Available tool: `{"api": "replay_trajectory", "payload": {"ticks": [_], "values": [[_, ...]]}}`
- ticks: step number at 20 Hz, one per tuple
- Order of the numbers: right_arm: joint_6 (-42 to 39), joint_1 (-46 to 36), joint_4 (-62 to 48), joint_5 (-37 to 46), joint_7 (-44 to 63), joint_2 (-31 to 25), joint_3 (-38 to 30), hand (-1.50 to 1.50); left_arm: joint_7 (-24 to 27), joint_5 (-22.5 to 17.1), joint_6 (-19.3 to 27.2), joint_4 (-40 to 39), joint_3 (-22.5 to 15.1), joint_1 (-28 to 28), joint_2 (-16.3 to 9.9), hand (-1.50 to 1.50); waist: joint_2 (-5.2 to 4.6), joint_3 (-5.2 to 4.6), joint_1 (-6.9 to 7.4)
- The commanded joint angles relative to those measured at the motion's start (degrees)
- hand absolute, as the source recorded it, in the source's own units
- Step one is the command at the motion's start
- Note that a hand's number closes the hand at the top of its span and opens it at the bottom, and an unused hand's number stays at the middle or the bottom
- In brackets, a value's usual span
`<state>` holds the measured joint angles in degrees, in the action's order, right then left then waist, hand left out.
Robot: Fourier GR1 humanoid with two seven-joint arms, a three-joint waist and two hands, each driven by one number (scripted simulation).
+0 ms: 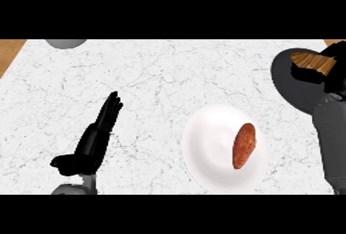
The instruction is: Pick the croissant from the plate and place it in the pan
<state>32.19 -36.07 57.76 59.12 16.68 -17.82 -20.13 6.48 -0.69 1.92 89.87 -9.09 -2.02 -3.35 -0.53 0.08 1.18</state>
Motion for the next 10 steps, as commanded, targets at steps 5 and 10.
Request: {"api": "replay_trajectory", "payload": {"ticks": [5,10], "values": [[11.60,-6.65,-21.67,-12.09,-18.93,-8.18,-9.44,1.50,-1.47,-1.54,-1.72,1.99,1.71,-0.47,-1.45,0.00,-0.18,0.07,0.79],[12.67,-11.05,-31.86,-15.52,-26.49,-12.71,-13.00,1.50,-0.16,0.91,0.02,-0.99,-0.11,-2.60,0.92,0.00,-0.57,0.13,1.34]]}}
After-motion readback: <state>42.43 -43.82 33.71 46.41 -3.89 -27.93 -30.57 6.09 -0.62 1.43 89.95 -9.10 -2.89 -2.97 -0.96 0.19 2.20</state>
